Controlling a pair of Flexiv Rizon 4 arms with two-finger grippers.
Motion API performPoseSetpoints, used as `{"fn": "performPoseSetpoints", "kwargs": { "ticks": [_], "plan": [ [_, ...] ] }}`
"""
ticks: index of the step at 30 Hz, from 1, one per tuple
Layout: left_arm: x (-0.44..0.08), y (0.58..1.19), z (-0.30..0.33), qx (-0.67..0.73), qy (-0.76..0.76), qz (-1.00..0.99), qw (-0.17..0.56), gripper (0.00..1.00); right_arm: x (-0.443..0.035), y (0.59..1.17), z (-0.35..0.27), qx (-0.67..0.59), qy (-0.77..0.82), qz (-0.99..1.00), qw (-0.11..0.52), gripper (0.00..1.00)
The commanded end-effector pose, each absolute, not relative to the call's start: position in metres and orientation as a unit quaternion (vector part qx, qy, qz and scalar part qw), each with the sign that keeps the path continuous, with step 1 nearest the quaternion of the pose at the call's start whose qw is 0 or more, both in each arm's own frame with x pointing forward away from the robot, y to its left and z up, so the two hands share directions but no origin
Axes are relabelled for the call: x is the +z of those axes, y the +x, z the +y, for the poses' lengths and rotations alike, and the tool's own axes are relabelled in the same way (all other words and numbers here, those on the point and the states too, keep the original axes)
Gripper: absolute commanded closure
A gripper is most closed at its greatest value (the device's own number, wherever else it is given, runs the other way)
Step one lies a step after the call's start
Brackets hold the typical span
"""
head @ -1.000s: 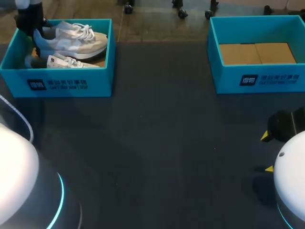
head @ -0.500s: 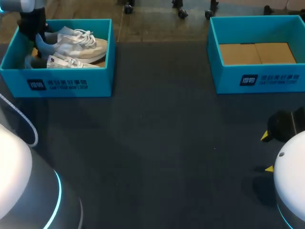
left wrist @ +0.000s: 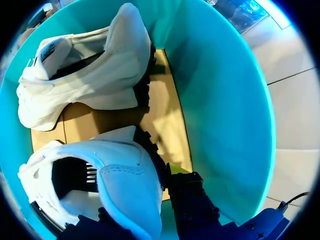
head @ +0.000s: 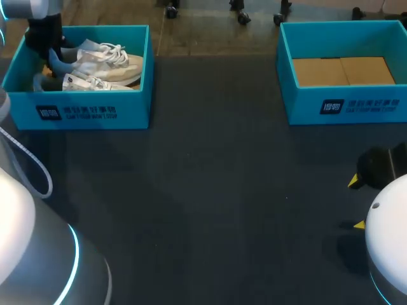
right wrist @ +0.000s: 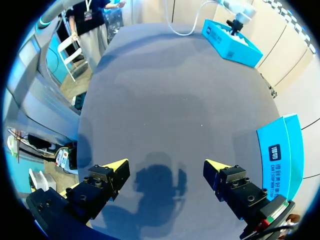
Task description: Take the shoe out of the shoebox, open the shoe tongue, remove and reinsert the insole, then place the shoe into the shoebox
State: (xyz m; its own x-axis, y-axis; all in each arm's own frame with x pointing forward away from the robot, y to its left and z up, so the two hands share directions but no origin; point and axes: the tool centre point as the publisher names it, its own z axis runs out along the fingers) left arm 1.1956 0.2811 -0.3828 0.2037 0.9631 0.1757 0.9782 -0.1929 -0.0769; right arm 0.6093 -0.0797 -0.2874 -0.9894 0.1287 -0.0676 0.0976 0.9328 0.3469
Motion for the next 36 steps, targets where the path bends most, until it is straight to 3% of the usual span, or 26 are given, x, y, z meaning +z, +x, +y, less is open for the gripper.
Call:
{"fn": "performPoseSetpoints", "kwargs": {
  "ticks": [1, 2, 3, 6, 7, 8, 10, 24, 36],
  "plan": [
    [-0.387, 1.205, 0.281, -0.028, -0.769, -0.634, 0.083, 1.00, -0.288, 0.608, -0.079, 0.173, 0.058, 0.982, 0.046, 0.00],
    [-0.387, 1.206, 0.282, -0.025, -0.768, -0.635, 0.081, 0.93, -0.288, 0.608, -0.079, 0.173, 0.058, 0.982, 0.046, 0.00],
    [-0.387, 1.206, 0.282, -0.019, -0.768, -0.636, 0.075, 0.75, -0.288, 0.608, -0.079, 0.173, 0.058, 0.982, 0.046, 0.00],
    [-0.384, 1.206, 0.283, -0.015, -0.768, -0.636, 0.071, 0.51, -0.288, 0.608, -0.079, 0.173, 0.058, 0.982, 0.046, 0.00],
    [-0.382, 1.205, 0.281, -0.016, -0.768, -0.636, 0.070, 0.20, -0.288, 0.608, -0.079, 0.173, 0.058, 0.982, 0.046, 0.00],
    [-0.381, 1.204, 0.280, -0.015, -0.769, -0.635, 0.070, 0.08, -0.288, 0.608, -0.079, 0.173, 0.058, 0.982, 0.046, 0.00],
    [-0.375, 1.202, 0.276, -0.013, -0.771, -0.633, 0.066, 0.00, -0.288, 0.608, -0.079, 0.173, 0.058, 0.982, 0.046, 0.00],
    [-0.311, 1.171, 0.264, -0.023, -0.774, -0.632, 0.030, 0.00, -0.288, 0.608, -0.079, 0.173, 0.058, 0.982, 0.046, 0.00],
    [-0.275, 1.102, 0.263, -0.014, -0.775, -0.632, 0.010, 0.00, -0.288, 0.608, -0.079, 0.173, 0.058, 0.982, 0.046, 0.00]
  ]
}}
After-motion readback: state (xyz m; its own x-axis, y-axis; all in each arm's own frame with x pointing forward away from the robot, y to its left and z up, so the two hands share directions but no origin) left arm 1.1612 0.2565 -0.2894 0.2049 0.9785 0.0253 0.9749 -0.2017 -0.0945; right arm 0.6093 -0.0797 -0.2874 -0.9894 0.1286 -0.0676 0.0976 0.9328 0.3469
